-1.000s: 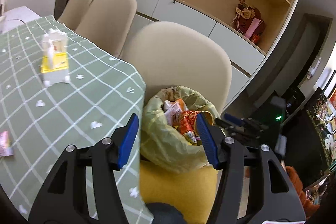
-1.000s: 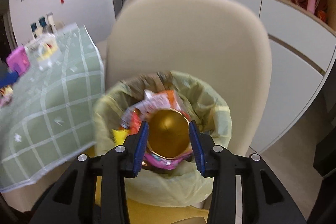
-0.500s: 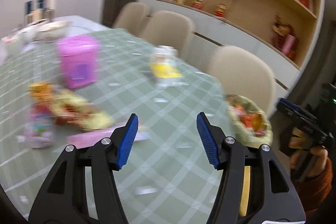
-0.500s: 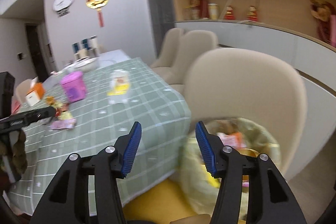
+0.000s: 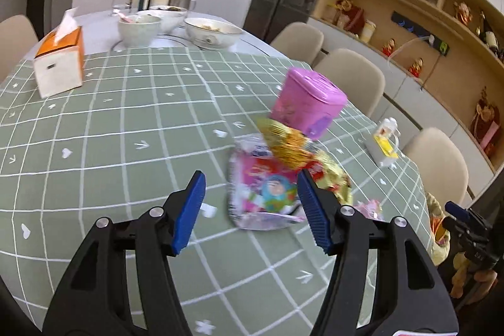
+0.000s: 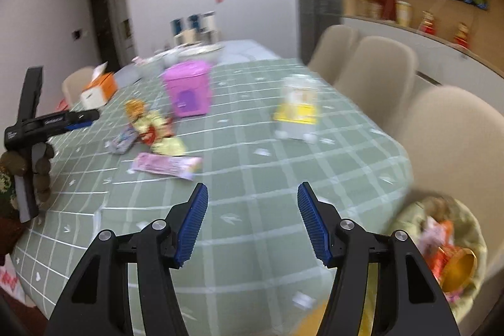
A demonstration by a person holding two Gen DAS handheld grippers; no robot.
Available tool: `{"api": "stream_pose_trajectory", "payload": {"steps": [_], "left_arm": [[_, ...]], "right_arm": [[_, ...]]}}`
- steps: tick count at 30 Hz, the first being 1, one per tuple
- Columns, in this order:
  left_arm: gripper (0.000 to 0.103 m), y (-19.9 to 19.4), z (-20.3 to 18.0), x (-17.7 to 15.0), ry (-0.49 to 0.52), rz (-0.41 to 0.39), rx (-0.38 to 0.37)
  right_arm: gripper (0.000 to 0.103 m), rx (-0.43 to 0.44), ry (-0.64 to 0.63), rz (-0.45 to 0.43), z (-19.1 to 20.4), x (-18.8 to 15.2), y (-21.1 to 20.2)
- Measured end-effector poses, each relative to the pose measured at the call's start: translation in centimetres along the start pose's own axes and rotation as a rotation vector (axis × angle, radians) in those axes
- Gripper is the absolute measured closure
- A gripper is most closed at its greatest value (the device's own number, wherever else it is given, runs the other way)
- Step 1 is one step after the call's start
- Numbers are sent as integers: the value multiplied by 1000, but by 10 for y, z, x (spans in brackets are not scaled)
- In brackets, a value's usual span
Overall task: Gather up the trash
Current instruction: 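Move both tools back toward the wrappers on the table, then grasp the gold snack wrappers with the right tool while the left tool reaches the pink cartoon bag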
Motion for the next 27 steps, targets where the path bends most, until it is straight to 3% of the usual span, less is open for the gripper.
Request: {"api": "stream_pose_trajectory", "payload": {"steps": [3,8,13,16,17,23,27], "left_arm": [[46,2,20,1,-87,4,-17],[44,6,42,1,-129,60,-15],[44,7,47,-3,-156,117,-30],[43,4,43,-5,-158,136,-59],[43,3,41,-6,-153,141,-69],[43,5,31,-12,-127,160,-92],[43,10,21,-18,-102,181,-112]], "right_arm": [[47,81,-82,-3,42,20,25],[47,163,-186,3,96,48,72],[47,171,-283,116,134,51,139],[48,104,-326,140,137,46,163],[58,94,-319,145,134,46,166],[88,122,-109,148,90,47,144],[89,73,-55,129,66,36,116]]}}
Point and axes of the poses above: each gripper's, at about its wrist camera, not at the fingertips, and y roughly the way its jaws point, z to its left, x to its top, the point moved 3 cm from there along y, roughly the way its jaws point, and after that the axes turned 8 degrees about -z, right-handed, at the moved point
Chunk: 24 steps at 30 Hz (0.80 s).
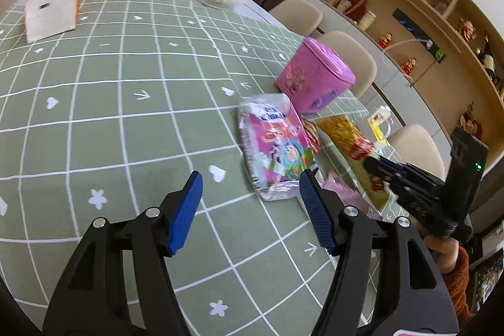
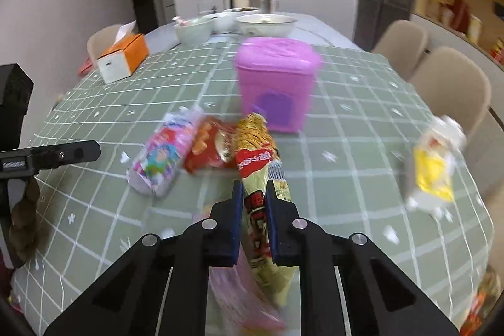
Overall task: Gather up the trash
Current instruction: 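Grasp the gold snack wrappers with the right tool while the left tool reaches the pink cartoon bag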
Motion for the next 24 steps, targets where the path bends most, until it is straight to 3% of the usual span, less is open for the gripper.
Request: {"api": "stream_pose_trajectory", "payload": {"steps": [5,9,13,23,24], "left_arm": [[43,9,-9,1,20,18,13],[42,29,-10,5,5,75,78],[43,50,-16,19,27,59,158],[43,82,-37,17,101,45,230],[50,81,-39,17,112,43,229]], "right_arm": [[89,-107,66,-40,-29,-26,-37],[89,-81,84,6,-30,-49,-41],[88,-107,37,45,-20,-65,-33],[88,-125,76,-10,-28,-69,-44],[88,-126,79,-11,-28,-69,-44]]}}
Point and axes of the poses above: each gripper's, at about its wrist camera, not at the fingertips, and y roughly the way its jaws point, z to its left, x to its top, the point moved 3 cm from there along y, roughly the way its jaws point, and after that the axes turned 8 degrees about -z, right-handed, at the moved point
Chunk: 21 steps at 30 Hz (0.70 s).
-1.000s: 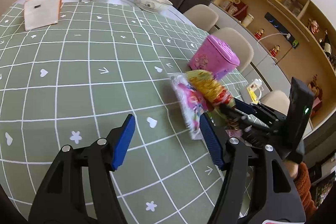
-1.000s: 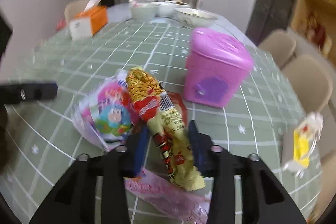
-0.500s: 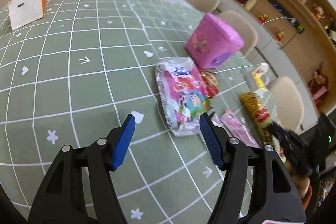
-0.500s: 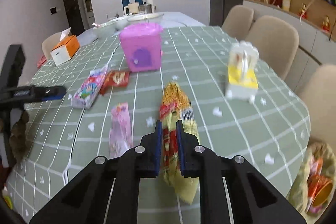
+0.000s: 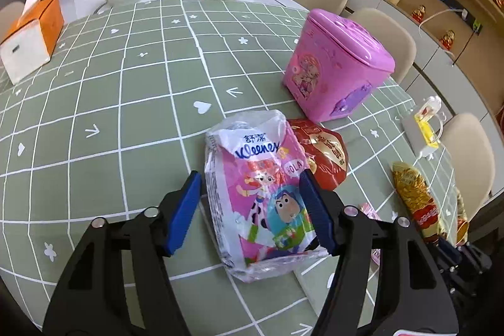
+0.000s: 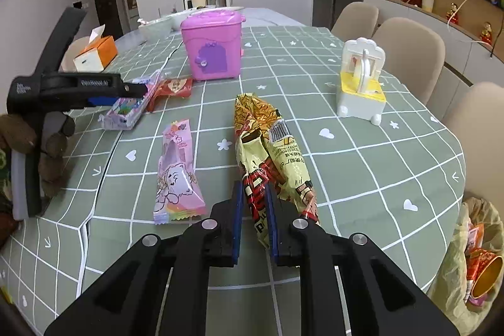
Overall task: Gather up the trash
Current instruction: 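Grasp the gold snack wrappers with the right tool while the left tool reaches the pink cartoon bag, then grasp the pink cartoon bag with the left tool while the right tool releases gold wrappers, grasps pink candy wrapper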
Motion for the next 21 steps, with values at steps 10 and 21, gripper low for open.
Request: {"api": "stream_pose_trajectory", "payload": {"steps": [10,21], "left_arm": [[90,-43,-1,-14,-8,-19,-109],[90,-87,15,-24,-27,-130,-185]], "right_arm": [[88,10,27,2,-3,-5,0],[70,85,96,-54,14,10,-27]]}}
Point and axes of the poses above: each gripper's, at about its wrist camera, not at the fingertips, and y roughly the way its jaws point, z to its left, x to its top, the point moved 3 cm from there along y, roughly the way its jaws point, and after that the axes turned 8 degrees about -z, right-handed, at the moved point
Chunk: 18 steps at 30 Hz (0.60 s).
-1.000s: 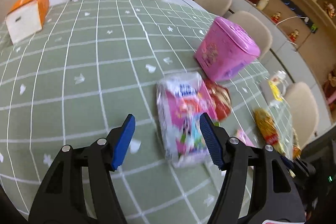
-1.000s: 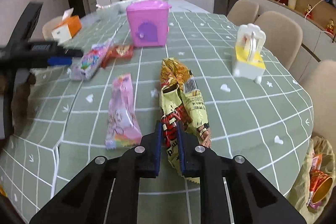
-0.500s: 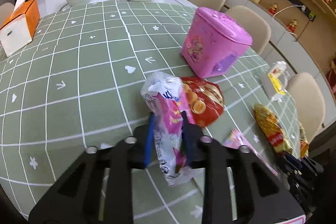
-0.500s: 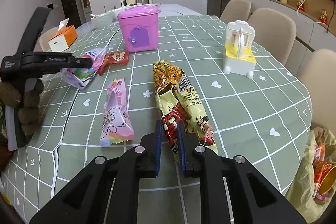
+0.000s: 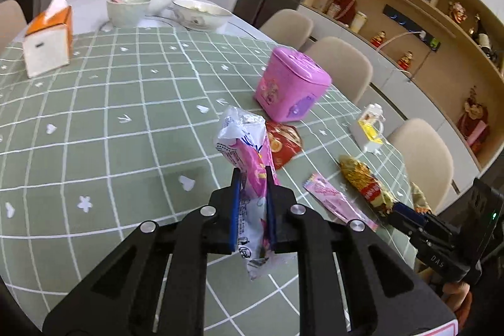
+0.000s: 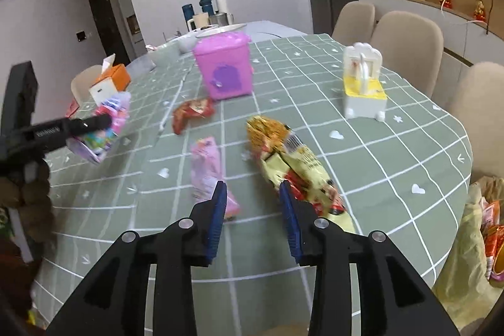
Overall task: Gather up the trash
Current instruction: 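Grasp the pink cartoon bag with the left tool while the right tool releases gold wrappers, grasps pink candy wrapper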
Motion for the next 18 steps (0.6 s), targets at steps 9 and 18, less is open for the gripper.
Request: {"api": "stream_pose_trajectory", "payload": {"steps": [9,18], "left_arm": [[90,12,-6,-20,21,102,-29],[90,-4,-12,-15,54,51,-24]], "right_arm": [[70,38,-213,134,42,14,40],[70,55,-211,216,43,5,80]]}}
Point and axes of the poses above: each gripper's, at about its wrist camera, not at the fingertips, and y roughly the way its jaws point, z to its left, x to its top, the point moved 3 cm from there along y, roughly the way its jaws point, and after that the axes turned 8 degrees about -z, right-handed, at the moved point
